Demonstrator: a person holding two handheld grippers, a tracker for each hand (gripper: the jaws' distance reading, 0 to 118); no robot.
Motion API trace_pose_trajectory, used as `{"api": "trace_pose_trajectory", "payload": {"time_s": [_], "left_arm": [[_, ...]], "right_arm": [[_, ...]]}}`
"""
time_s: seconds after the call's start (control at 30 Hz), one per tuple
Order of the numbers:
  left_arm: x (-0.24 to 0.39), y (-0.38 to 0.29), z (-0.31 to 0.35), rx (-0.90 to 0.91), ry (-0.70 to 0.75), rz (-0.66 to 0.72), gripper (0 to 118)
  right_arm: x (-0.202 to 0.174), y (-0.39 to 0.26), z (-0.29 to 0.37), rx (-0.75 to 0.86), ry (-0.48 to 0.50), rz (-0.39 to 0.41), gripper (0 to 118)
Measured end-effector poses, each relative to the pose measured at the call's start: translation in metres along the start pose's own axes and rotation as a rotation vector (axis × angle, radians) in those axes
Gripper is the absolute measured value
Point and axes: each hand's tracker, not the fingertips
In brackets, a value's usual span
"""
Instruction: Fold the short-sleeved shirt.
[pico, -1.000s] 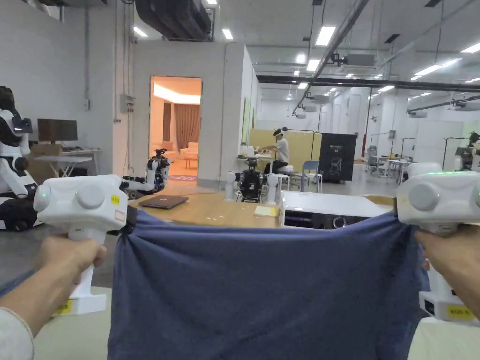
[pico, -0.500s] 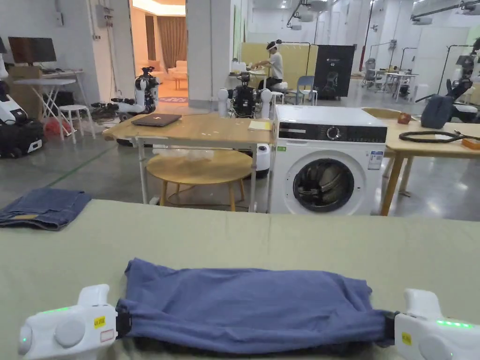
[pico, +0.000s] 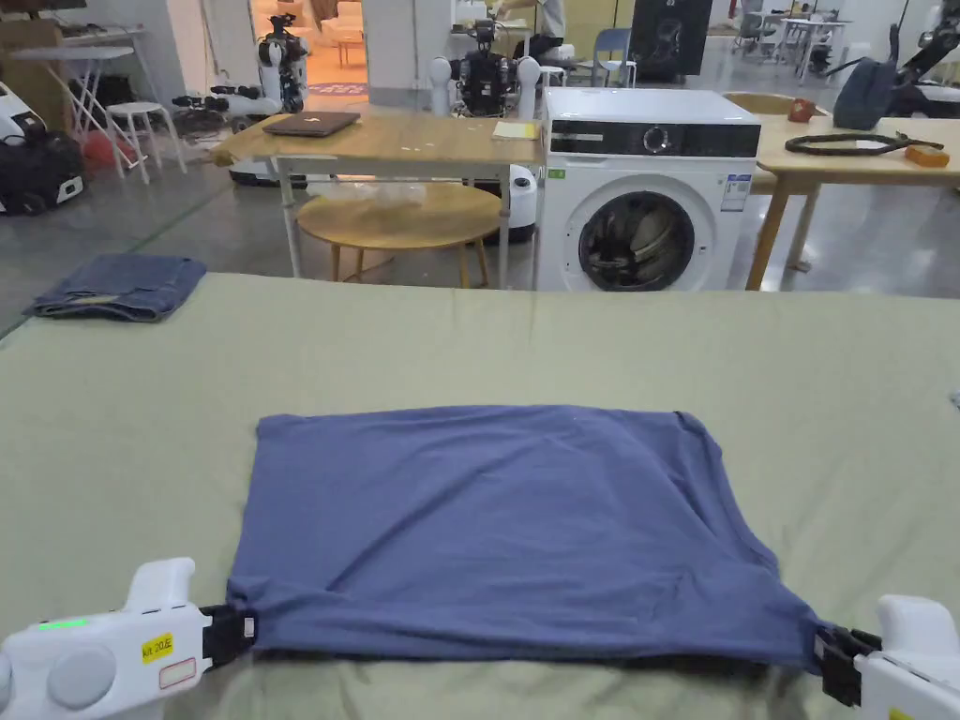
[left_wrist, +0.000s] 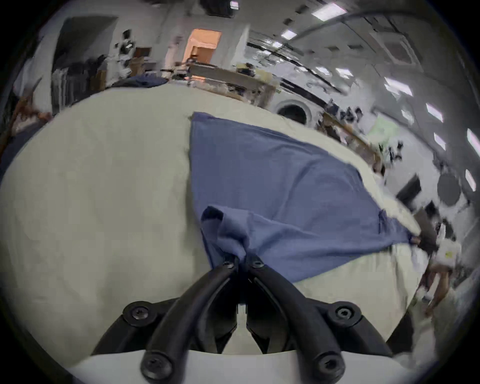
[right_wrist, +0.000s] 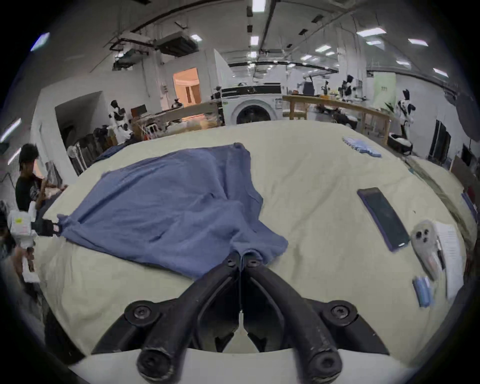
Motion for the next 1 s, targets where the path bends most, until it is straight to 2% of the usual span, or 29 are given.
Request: {"api": "trace_pose_trajectory", "payload": {"time_s": [0.03, 0.1, 0.13, 0.23, 0.53, 0.73, 0.87, 0.9, 0.93, 0.97, 1.0], "left_arm": [[0.001, -0.009, 0.010, -0.028, 0.007, -0.043, 0], [0.007, -0.029, 0.029, -0.066, -0.001, -0.073, 0], [0.008, -0.039, 0.039, -0.082, 0.004, -0.090, 0], [0.001, -0.061, 0.056, -0.097, 0.010, -0.144, 0], [-0.009, -0.109, 0.104, -0.168, -0.039, -0.125, 0], [-0.025, -0.112, 0.123, -0.188, -0.090, -0.023, 0], [-0.044, -0.109, 0.118, -0.190, -0.145, 0.067, 0], [-0.029, -0.112, 0.117, -0.208, -0.151, 0.092, 2], [-0.029, -0.110, 0.115, -0.217, -0.156, 0.116, 15], [-0.029, -0.109, 0.115, -0.206, -0.155, 0.120, 44], [-0.027, -0.107, 0.116, -0.199, -0.155, 0.132, 91]], "right_arm": [[-0.004, -0.005, 0.013, -0.016, 0.006, 0.034, 0], [-0.007, -0.018, 0.035, -0.035, 0.021, 0.028, 0], [-0.008, -0.026, 0.042, -0.068, 0.047, 0.038, 0], [-0.007, -0.048, 0.059, -0.083, 0.043, 0.083, 0], [-0.006, -0.092, 0.124, -0.145, 0.071, 0.111, 0], [0.007, -0.099, 0.140, -0.172, 0.100, 0.080, 0], [0.002, -0.097, 0.132, -0.169, 0.093, 0.093, 0], [0.002, -0.095, 0.129, -0.169, 0.092, 0.091, 2], [0.002, -0.091, 0.125, -0.165, 0.090, 0.086, 12], [0.002, -0.086, 0.123, -0.158, 0.085, 0.083, 38], [0.002, -0.079, 0.122, -0.154, 0.054, 0.083, 90]]}}
